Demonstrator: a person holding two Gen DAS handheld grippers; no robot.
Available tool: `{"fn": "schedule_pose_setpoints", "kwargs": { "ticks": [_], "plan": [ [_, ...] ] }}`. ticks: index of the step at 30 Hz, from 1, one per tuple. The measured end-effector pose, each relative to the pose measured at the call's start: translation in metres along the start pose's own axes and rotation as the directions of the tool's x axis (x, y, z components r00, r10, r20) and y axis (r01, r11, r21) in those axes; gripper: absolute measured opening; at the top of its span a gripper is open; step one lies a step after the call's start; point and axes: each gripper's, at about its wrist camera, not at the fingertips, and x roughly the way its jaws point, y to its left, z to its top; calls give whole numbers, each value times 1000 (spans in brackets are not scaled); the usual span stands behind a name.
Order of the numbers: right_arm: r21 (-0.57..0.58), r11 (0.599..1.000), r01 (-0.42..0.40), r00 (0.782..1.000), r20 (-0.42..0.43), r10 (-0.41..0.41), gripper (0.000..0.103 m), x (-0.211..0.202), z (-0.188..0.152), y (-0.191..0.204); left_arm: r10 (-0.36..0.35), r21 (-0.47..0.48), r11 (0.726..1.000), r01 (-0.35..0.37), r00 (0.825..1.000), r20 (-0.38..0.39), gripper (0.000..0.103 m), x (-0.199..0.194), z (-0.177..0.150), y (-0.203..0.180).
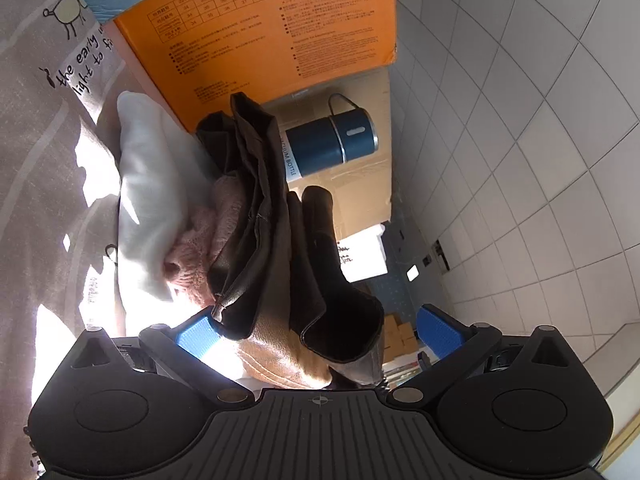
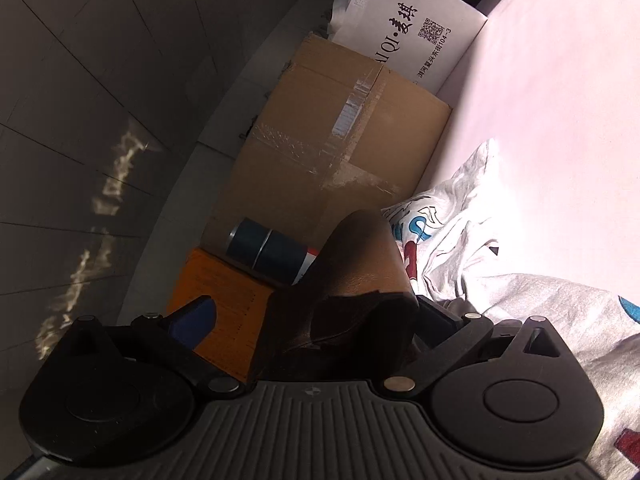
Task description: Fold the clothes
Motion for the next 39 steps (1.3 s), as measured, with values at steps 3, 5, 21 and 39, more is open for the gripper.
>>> {"fn": "schedule_pose_setpoints", "kwargs": {
  "ticks": [3, 5, 21, 39],
  "plan": [
    [24, 999, 45, 999, 27, -46, 99, 14, -1, -7, 63, 25, 998, -63, 998, 28, 89, 4, -1, 4],
    [-19, 995, 94, 994, 58, -92, 87, 21, -3, -3, 78, 49, 996, -80, 996, 41, 77, 2, -1, 4],
    [-334, 917, 218, 976, 102, -195, 49, 41, -31, 34, 147, 242, 956, -168, 984, 101, 39, -1, -4, -3],
    [-792, 480, 377, 919, 383, -89, 25, 33, -147, 141, 165, 340, 918, -206, 976, 145, 24, -23, -14, -12]
  ]
}}
